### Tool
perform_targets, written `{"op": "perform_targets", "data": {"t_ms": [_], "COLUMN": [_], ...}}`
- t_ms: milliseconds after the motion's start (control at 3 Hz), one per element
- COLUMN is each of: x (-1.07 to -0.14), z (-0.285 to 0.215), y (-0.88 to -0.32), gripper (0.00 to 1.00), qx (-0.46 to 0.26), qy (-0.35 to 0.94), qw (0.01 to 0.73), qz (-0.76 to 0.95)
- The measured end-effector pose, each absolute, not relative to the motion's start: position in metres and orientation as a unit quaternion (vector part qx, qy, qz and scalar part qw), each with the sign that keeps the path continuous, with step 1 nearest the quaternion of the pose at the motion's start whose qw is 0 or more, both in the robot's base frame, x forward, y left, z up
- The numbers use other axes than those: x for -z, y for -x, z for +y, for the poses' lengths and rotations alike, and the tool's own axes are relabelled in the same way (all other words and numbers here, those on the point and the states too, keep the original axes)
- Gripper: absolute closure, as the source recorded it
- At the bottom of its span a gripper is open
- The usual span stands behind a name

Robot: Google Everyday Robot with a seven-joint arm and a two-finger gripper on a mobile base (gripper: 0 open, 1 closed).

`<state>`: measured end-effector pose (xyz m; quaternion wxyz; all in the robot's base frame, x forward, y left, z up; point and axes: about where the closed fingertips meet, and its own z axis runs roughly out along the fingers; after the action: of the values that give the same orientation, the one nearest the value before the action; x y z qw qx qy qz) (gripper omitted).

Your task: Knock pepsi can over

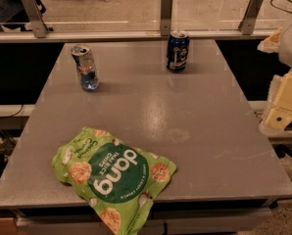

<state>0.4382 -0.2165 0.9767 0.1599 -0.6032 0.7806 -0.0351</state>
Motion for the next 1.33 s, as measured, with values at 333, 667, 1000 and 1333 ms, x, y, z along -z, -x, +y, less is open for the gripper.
{"op": "perform_targets", "data": {"t_ms": [333, 667, 1000, 1333], "x": [-0.976, -0.967, -0.95, -0.928], "z": [-0.216, -0.216, -0.211, -0.203], "y": [-0.444, -0.48, -0.537, -0.591], "gripper": [0.0, 0.0, 0.0, 0.0], "qx": [0.039, 0.036, 0.017, -0.009], "qy": [0.606, 0.607, 0.601, 0.587], "qw": [0.167, 0.194, 0.238, 0.282], "qz": [0.777, 0.769, 0.763, 0.759]}}
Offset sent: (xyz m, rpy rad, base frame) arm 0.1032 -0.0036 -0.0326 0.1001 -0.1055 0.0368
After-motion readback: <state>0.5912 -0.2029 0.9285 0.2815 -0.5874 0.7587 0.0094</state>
